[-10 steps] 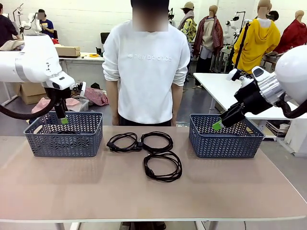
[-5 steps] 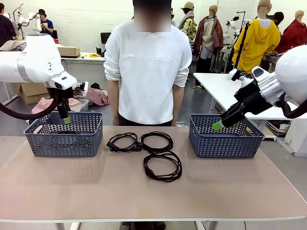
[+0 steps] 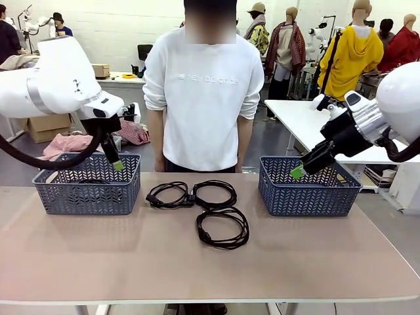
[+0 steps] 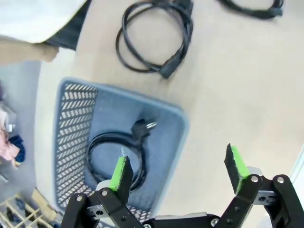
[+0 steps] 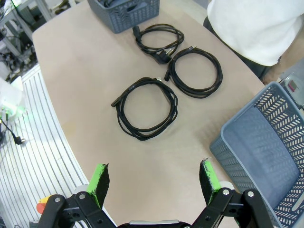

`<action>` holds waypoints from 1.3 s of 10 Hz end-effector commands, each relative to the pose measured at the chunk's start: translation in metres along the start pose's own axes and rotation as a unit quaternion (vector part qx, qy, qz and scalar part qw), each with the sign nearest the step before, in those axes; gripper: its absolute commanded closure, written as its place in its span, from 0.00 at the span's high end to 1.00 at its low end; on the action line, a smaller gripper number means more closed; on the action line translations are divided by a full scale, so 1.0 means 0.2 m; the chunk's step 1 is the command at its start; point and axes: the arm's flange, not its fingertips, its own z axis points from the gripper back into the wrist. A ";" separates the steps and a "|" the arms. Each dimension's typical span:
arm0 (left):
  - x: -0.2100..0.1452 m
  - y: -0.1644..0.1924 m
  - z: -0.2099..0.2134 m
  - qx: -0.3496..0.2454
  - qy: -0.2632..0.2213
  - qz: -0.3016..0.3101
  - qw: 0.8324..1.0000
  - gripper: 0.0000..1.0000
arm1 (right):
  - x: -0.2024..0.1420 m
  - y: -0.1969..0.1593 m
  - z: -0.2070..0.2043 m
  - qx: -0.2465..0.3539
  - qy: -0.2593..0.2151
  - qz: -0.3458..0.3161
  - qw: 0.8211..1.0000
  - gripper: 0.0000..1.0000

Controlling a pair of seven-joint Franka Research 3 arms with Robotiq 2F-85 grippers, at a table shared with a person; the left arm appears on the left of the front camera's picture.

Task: Organize the cables according to human instructions.
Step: Pick up a bundle of cables and place it in the basket indicated by the human.

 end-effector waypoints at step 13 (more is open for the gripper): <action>-0.04 -0.49 -0.06 -0.049 -0.036 0.008 0.998 1.00 | 0.00 0.00 -0.01 0.007 -0.009 0.000 1.000 1.00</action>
